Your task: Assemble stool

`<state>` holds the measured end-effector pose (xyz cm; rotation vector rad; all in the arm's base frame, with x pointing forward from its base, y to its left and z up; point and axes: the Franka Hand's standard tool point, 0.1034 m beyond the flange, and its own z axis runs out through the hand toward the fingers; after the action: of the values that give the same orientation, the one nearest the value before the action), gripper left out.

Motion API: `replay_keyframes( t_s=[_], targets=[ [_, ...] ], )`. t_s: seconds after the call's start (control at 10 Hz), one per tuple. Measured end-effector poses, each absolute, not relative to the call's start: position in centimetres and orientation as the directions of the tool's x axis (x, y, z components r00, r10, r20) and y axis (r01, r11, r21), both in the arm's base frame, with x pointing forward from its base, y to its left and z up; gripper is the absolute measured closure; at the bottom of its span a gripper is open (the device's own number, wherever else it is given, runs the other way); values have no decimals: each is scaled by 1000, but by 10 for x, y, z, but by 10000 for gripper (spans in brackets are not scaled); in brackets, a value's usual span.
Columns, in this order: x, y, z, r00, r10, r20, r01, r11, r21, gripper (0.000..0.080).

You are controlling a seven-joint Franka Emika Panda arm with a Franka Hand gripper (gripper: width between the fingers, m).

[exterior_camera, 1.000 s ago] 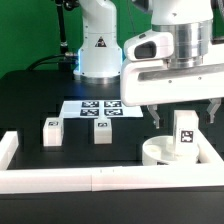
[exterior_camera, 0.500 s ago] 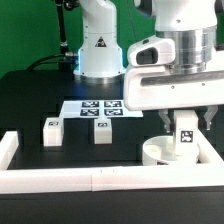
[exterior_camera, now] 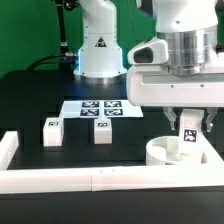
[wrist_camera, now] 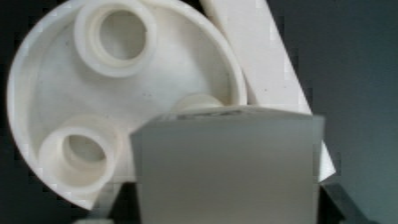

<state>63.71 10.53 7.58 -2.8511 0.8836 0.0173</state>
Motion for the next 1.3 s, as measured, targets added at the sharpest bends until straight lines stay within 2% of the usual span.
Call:
replay_keyframes(
  t_s=[0.1, 0.4, 0.6, 1.1, 1.2, 1.3],
  targets=[
    [639, 106, 75, 769, -636, -65, -638, -755, -153, 462],
    [638, 111, 74, 443, -891, -103, -893, -429, -135, 461],
    [636, 114, 73, 153, -977, -152, -981, -131, -146, 461],
    [634, 118, 72, -138, -964, -226, -982, 163, -96, 461],
    [634, 120, 72, -229, -943, -243, -964, 254, -74, 461],
    [634, 121, 71, -401, -879, -258, -903, 427, -51, 461]
  ],
)
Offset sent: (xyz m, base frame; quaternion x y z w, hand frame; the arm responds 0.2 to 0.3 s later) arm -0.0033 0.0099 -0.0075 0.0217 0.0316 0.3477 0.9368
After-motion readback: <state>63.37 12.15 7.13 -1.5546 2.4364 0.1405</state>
